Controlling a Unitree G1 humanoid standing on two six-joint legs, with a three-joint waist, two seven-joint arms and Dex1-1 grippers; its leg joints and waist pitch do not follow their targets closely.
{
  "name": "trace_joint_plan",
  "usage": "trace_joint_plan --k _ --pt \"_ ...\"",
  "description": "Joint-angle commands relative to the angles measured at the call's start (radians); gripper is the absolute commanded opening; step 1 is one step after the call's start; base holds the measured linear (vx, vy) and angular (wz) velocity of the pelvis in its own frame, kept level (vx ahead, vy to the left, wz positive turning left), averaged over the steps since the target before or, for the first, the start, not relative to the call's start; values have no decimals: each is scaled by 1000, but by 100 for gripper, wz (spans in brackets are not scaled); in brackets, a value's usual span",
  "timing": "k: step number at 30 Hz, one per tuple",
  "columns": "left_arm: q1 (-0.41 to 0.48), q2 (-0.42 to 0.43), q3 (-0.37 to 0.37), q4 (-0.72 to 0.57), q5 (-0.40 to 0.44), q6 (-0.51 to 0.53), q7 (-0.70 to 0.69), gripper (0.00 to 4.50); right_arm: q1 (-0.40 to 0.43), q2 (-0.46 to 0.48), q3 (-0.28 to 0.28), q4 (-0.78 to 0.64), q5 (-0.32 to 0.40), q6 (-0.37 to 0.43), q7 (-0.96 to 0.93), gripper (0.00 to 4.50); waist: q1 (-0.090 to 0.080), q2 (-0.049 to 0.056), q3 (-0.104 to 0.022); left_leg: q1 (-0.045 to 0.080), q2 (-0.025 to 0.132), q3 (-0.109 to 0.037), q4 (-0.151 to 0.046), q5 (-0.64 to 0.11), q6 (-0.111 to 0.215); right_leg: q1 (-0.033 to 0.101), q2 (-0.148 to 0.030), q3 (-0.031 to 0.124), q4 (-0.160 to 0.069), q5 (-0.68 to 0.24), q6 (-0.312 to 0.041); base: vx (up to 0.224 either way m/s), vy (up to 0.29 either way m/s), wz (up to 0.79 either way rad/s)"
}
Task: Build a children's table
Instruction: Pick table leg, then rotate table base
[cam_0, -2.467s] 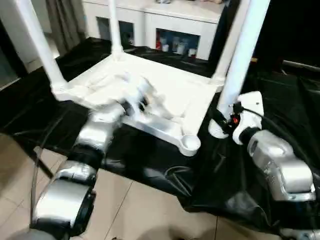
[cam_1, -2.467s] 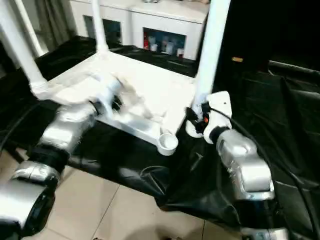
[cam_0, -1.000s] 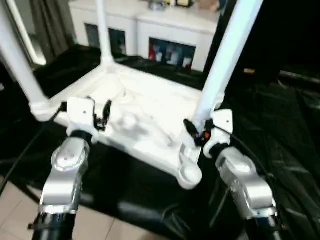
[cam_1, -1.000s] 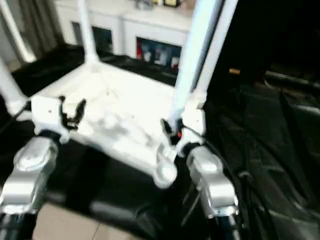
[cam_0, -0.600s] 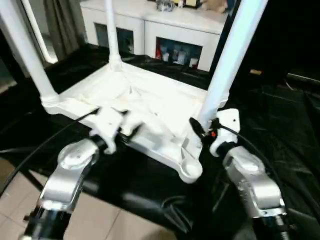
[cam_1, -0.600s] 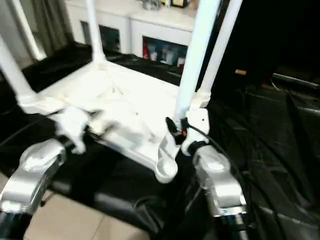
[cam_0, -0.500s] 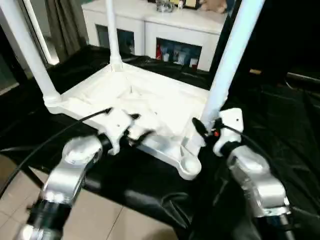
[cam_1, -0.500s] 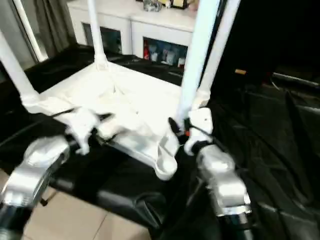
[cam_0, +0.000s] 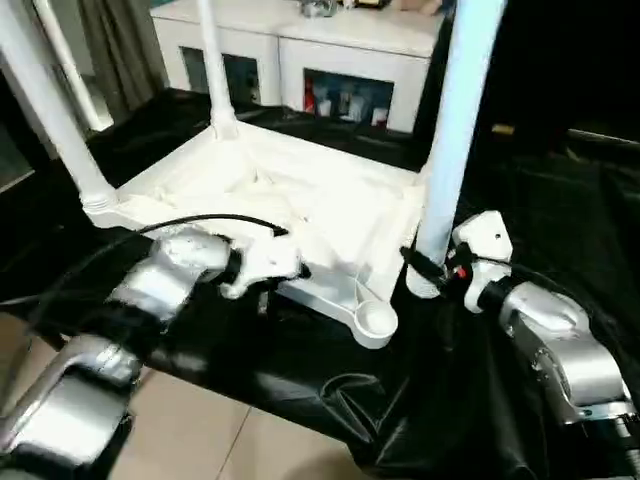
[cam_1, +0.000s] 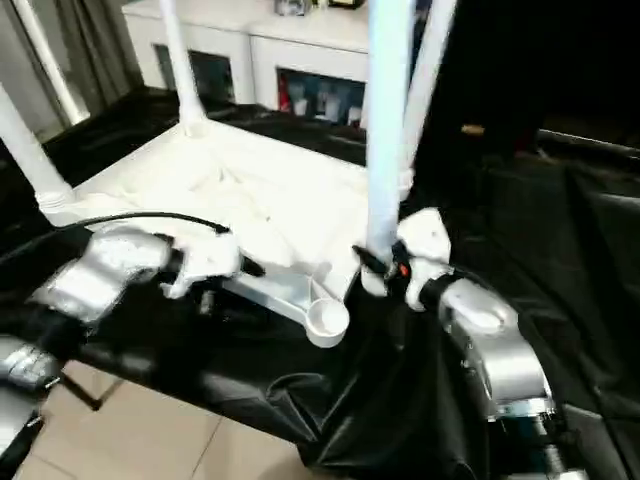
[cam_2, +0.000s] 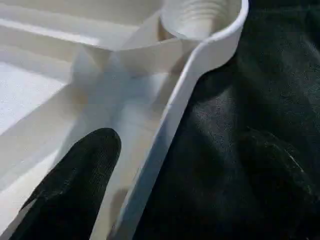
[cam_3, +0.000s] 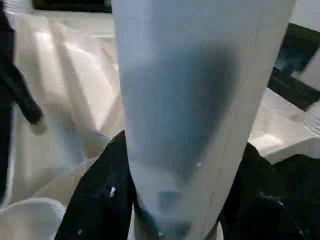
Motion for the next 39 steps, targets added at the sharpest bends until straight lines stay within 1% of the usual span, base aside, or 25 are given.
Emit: trace_joint_plan --k 1,2,3,4,5,6,7,9,10,11,12,13,14,17,18,19,21,23,25,30,33,34,37,38,39 --pt "-46 -22 -4 69 20 -49 14 394 10 -19 -15 -39 10 -4 11 188 -1 2 -71 -16 16 8 -63 -2 22 81 -56 33 -63 117 -264 0 0 0" --pt "-47 -23 -3 73 20 -51 14 390 10 -19 -15 -40 10 -4 11 188 0 13 -71 -15 17 6 -63 -6 19 81 -59 33 -62 109 -267 0 0 0" --pt "-65 -37 -2 114 21 -71 7 377 15 -25 -16 -47 11 -5 11 188 -2 12 -68 -16 16 8 -64 -23 15 81 -57 32 -71 77 -264 0 0 0" --pt "-65 -37 -2 114 21 -71 7 360 15 -25 -16 -47 11 -5 11 188 -1 11 -68 -15 17 7 -64 -28 12 83 -59 32 -69 70 -265 0 0 0" --pt "-87 -49 -3 164 27 -99 0 351 21 -30 -17 -57 12 -6 10 188 -1 16 -68 -16 18 6 -64 -28 13 83 -60 33 -69 64 -265 0 0 0" --pt "-105 -57 -3 206 36 -129 5 351 30 -33 -19 -67 13 -6 11 188 -3 29 -68 -14 16 6 -63 -36 8 83 -59 32 -72 56 -263 0 0 0" --pt "-105 -57 -3 206 36 -129 5 349 30 -33 -19 -67 13 -6 11 188 -5 21 -68 -15 15 7 -63 -38 10 84 -57 32 -75 54 -262 0 0 0" --pt "-116 -63 -1 232 41 -151 10 337 34 -33 -21 -71 13 -6 13 188 -5 18 -67 -21 13 5 -62 -23 9 90 -58 33 -73 53 -258 0 0 0" --pt "-145 -76 -1 287 53 -169 15 310 53 -38 -27 -91 10 -2 13 188 -6 48 -68 -19 14 2 -61 -28 2 86 -61 32 -70 48 -261 0 0 0" --pt "-145 -76 -1 287 53 -169 15 307 53 -38 -27 -91 10 -2 13 188 -12 33 -67 -16 14 5 -61 -44 6 87 -56 31 -79 38 -260 0 0 0" --pt "-158 -80 -6 310 64 -178 21 307 63 -40 -30 -102 10 1 13 188 -11 35 -69 -17 15 4 -62 -42 5 91 -56 31 -76 42 -263 0 0 0" --pt "-173 -84 -11 338 80 -196 30 307 73 -44 -31 -112 11 3 12 188 -13 33 -68 -19 13 4 -61 -39 9 92 -55 30 -79 36 -259 0 0 0" --pt "-186 -89 -13 359 89 -202 35 282 82 -47 -32 -120 12 5 10 188 -14 38 -69 -22 9 4 -59 -27 13 94 -55 30 -80 33 -254 0 0 0" --pt "-200 -95 -17 382 102 -214 49 262 93 -49 -33 -131 15 8 6 188 -17 39 -68 -24 10 3 -60 -23 13 95 -55 30 -82 21 -250 0 0 0" --pt "-207 -97 -20 394 107 -213 50 253 99 -50 -31 -137 14 9 5 188 -18 45 -66 -22 12 2 -61 -30 15 92 -56 29 -84 12 -252 0 0 0" --pt "-211 -98 -21 402 110 -213 49 253 102 -50 -30 -140 14 9 4 188 -22 42 -68 -25 12 1 -62 -29 16 96 -55 28 -83 17 -253 0 0 0" --pt "-226 -103 -26 436 126 -222 52 221 106 -50 -27 -145 11 10 6 188 -27 46 -68 -24 13 1 -62 -29 19 93 -57 27 -85 21 -256 0 0 0" --pt "-232 -104 -27 448 133 -226 55 213 106 -50 -24 -145 10 10 7 188 -27 46 -68 -22 13 2 -62 -38 21 92 -56 27 -88 11 -260 0 0 0" --pt "-238 -107 -26 469 144 -237 61 184 108 -50 -21 -147 7 11 8 188 -26 46 -66 -22 15 2 -64 -42 21 92 -58 28 -88 -3 -262 0 0 0" --pt "-242 -112 -23 496 158 -248 68 148 107 -49 -17 -151 5 16 9 188 -26 46 -67 -22 16 2 -63 -34 26 92 -60 28 -86 27 -268 0 0 0" --pt "-238 -114 -23 505 163 -242 79 129 104 -51 -13 -149 5 15 13 188 -25 41 -65 -21 18 2 -65 -46 28 90 -60 28 -87 -2 -268 0 0 0" --pt "-236 -115 -25 513 171 -240 84 110 102 -51 -10 -147 4 14 15 188 -25 39 -65 -22 18 3 -65 -45 30 90 -61 29 -88 -7 -267 0 0 0" --pt "-232 -115 -28 525 184 -242 103 84 96 -49 -7 -145 2 15 16 188 -25 39 -64 -23 17 3 -65 -45 31 90 -62 29 -91 -28 -258 0 0 0" --pt "-231 -117 -22 525 179 -238 103 78 94 -49 -7 -144 3 15 16 188 -26 33 -63 -23 18 3 -66 -47 32 89 -62 30 -93 -33 -256 0 0 0" --pt "-231 -121 -10 531 175 -237 101 69 93 -49 -7 -143 4 15 17 188 -26 36 -62 -23 18 3 -66 -48 32 88 -62 30 -92 -42 -254 0 0 0"
